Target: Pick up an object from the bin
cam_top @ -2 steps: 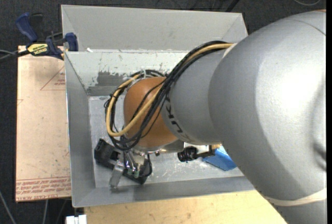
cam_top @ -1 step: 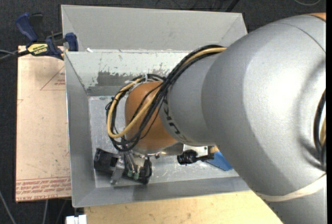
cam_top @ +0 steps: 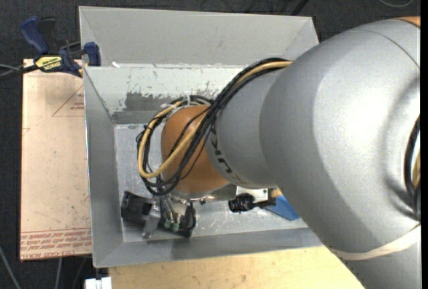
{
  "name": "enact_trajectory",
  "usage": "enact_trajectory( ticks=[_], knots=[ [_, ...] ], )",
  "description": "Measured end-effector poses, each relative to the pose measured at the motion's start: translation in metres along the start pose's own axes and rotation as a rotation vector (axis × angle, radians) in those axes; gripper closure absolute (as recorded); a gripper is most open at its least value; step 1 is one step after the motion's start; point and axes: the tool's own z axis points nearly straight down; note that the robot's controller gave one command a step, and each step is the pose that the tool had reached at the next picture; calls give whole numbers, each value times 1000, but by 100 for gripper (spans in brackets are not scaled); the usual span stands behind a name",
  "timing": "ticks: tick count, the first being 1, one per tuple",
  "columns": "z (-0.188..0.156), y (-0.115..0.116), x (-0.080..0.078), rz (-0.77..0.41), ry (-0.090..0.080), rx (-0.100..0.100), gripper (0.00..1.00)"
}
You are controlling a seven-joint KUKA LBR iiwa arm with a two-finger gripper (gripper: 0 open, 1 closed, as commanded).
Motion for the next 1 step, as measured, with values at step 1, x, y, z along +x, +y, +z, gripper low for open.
enact_trajectory(
  ticks=[1],
  knots=[
    [-3, -1, 1, 0, 2, 2, 100]
  ],
)
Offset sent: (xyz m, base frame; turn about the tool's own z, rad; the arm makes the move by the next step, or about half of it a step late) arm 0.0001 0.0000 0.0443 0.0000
